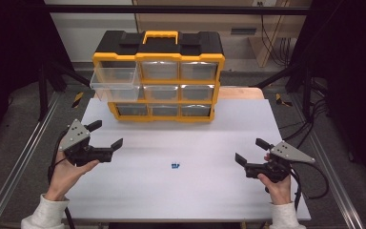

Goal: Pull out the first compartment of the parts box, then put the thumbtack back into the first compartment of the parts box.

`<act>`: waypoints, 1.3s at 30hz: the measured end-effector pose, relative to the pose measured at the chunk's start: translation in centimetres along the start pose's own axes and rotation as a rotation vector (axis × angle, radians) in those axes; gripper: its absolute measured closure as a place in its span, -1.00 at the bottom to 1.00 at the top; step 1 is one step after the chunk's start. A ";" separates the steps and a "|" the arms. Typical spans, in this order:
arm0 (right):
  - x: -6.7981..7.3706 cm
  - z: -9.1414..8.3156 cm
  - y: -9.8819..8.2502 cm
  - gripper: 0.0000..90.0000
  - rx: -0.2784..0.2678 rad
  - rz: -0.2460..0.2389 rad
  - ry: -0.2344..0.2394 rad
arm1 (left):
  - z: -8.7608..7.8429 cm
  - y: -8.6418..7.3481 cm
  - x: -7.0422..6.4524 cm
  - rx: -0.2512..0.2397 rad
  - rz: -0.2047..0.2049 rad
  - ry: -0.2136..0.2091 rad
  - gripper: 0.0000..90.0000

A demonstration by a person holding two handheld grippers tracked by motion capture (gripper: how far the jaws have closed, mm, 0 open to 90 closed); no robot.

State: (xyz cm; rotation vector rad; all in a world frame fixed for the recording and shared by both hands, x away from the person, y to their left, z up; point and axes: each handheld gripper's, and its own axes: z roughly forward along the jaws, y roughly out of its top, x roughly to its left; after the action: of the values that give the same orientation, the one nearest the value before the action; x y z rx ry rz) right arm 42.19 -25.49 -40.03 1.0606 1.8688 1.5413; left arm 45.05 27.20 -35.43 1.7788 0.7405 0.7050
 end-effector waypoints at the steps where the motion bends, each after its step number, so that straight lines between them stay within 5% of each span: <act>1: 0.0 0.0 0.0 -0.93 0.001 -0.001 0.001 | 0.2 -0.5 -0.2 0.002 -0.010 -0.013 -0.88; 39: 0.0 0.1 -0.2 -0.93 0.005 0.004 -0.002 | 5.2 -3.0 -4.9 0.164 -0.006 -0.183 -0.85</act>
State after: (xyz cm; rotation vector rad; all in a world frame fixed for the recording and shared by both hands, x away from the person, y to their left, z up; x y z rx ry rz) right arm 42.24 -25.40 -40.25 1.0684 1.8710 1.5385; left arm 45.40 21.20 -40.32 1.9592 0.6955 0.4803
